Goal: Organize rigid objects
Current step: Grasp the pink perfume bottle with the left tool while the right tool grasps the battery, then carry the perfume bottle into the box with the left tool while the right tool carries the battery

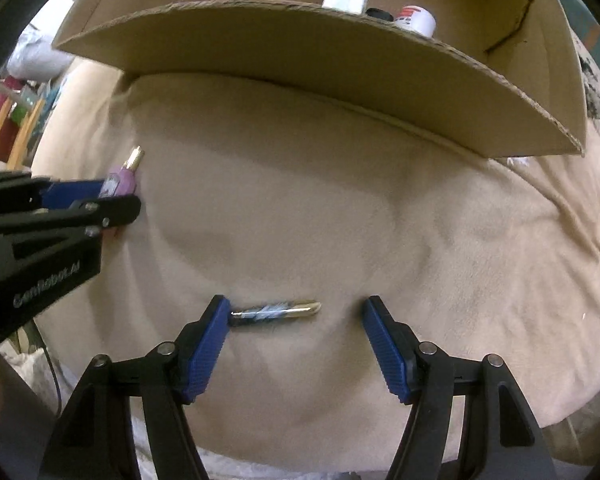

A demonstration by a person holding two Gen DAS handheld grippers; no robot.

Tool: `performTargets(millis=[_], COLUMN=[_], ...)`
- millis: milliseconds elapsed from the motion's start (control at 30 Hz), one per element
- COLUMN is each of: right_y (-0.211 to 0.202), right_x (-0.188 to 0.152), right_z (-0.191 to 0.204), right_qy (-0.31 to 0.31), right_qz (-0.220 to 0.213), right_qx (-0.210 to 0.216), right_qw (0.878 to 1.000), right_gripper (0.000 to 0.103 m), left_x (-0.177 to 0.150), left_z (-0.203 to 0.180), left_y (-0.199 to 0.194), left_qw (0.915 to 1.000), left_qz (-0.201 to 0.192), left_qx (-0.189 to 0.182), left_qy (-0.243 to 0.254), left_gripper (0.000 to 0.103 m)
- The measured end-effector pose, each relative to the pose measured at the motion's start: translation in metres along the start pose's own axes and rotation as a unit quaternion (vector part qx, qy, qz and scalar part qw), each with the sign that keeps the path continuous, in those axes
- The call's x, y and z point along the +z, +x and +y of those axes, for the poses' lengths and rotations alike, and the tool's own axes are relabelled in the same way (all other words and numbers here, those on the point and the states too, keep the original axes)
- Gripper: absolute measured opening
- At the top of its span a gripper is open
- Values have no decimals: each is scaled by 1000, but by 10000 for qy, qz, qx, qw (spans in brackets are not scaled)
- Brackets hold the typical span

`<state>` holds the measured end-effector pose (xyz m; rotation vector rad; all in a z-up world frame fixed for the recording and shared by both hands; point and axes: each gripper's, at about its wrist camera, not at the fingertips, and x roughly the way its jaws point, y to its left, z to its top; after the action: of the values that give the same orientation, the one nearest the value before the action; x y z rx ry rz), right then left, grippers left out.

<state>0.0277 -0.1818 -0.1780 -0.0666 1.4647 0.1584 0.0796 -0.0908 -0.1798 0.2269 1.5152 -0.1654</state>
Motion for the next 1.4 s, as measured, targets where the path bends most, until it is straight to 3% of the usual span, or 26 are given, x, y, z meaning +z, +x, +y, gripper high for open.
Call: performTargets(millis=[133,300,333,400,600,967,1167,1400], right_y=[-3,5,4,0,-7,-40,-79,-122], right_x=[3,2,1,1,-3,-4,-3,4], right_z=[5,28,31,34,27,-23,-56,-90], right_qy=[-112,-663,-728,-778,-682,-116,313,795], right_qz=[-84,-63,-104,-176,-239,-578,-1155,-1801], right_qx=[99,-276,-224,-185,-75,220,218,367], right_qw=[9999,9974,9970,9966,9974,9980,9926,9797], right_gripper=[72,70,59,45,45,45,45,45], left_x=[0,-2,-2,-1,-2,-11,-15,-17], left_z=[-2,4,4,6,5,21,31,44], left_y=[-3,0,1,1,1,-13,-45,-94], left_qw=[10000,10000,10000,10000,10000,9996,9977,9898], left_qz=[-19,-21,-20,-20,-24,-56,-452,-1270], left_qx=[-9,-35,-39,-44,-63,-96,-239,-185], left_qy=[-27,-49,-49,-50,-52,-271,-448,-616], left_gripper=[23,23,23,23,23,23,23,23])
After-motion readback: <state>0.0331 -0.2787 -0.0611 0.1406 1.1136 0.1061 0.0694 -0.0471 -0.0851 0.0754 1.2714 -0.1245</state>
